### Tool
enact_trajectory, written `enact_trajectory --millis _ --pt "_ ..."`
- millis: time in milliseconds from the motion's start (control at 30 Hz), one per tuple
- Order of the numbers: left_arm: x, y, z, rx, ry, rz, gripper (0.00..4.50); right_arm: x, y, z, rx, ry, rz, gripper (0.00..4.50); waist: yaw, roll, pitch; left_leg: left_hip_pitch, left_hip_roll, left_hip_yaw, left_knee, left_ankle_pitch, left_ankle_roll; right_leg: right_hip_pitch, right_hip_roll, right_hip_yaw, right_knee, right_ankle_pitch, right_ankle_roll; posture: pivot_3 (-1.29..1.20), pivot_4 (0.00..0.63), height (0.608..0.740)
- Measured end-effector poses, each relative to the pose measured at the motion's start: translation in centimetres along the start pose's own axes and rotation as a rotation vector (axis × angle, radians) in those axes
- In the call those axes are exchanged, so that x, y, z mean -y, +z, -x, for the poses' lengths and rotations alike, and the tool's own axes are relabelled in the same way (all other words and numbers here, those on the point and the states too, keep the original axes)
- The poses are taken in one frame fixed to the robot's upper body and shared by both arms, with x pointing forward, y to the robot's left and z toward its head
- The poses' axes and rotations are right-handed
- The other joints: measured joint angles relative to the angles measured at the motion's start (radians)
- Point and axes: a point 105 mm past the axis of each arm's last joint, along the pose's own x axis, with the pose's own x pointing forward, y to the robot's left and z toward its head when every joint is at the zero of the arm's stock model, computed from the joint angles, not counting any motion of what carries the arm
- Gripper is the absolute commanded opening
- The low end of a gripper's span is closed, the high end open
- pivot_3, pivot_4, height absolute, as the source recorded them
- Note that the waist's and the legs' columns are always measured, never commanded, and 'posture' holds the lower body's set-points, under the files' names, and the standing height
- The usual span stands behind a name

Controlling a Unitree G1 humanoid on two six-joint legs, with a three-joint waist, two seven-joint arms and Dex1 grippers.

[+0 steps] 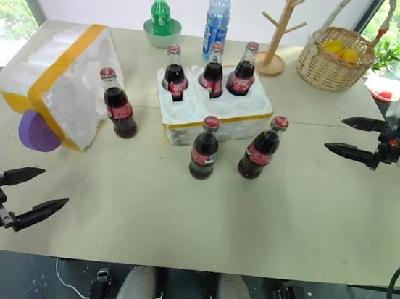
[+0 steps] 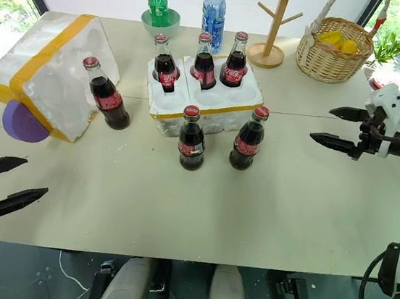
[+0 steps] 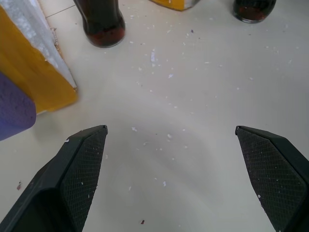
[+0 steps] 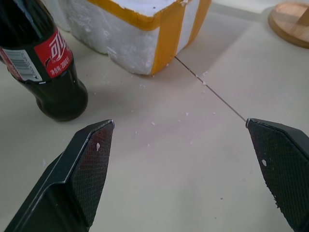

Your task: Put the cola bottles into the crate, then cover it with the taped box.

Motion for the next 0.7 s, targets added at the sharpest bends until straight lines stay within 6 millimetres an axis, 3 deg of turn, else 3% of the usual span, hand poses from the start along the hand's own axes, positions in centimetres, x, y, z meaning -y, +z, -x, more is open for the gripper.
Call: enact_trajectory --millis 700 --pt "0.66 -0.58 -0.65 -0.017 -0.034 0.038 4.46 0.01 -0.16 -0.33 0.013 -0.006 0.017 4.5 -0.02 0.003 0.0 0.0 0.0 0.0 -0.001 0.0 0.0 0.0 0.0 0.0 0.0 0.0 0.0 0.0 0.15 0.74"
